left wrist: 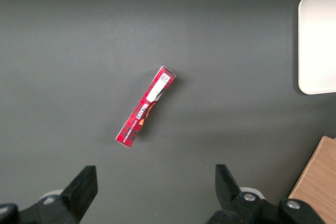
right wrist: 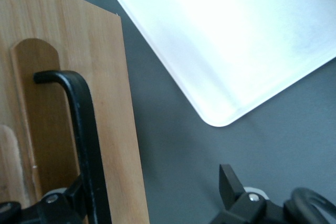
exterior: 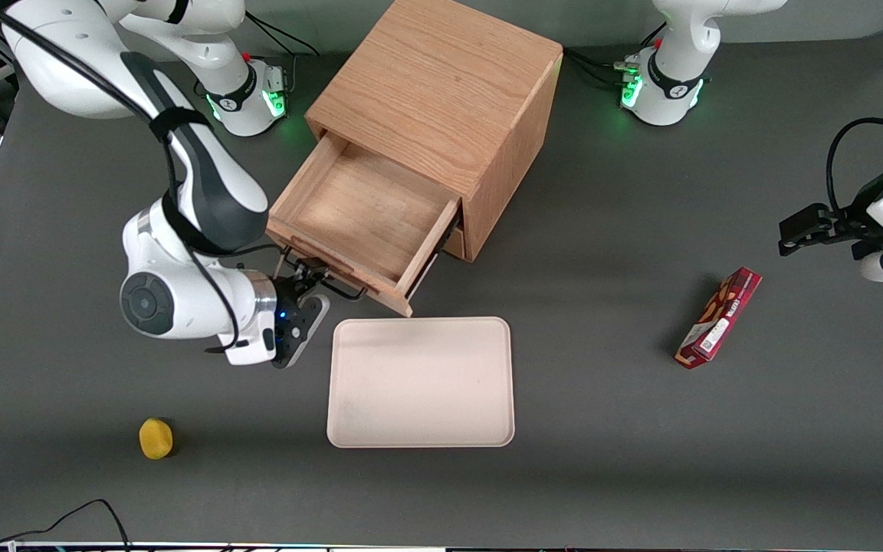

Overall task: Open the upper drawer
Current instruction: 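Pull the handle outward with the right gripper to slide the drawer open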

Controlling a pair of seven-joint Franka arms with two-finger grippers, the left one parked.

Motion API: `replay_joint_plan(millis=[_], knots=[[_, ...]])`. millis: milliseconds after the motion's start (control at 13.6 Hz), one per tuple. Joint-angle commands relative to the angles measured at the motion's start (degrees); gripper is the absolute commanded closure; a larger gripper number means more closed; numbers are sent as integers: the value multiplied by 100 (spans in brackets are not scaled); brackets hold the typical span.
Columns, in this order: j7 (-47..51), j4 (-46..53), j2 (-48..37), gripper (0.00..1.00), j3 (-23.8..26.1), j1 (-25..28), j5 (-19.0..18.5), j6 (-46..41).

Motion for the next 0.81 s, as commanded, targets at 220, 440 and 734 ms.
replay_joint_plan(millis=[220, 440, 734], knots=[[-532, 601, 313, 0, -291, 77, -173, -224], [-778, 740, 366, 0, -317, 77, -357, -232], [-735, 1163, 446, 0, -309, 86, -322, -819]])
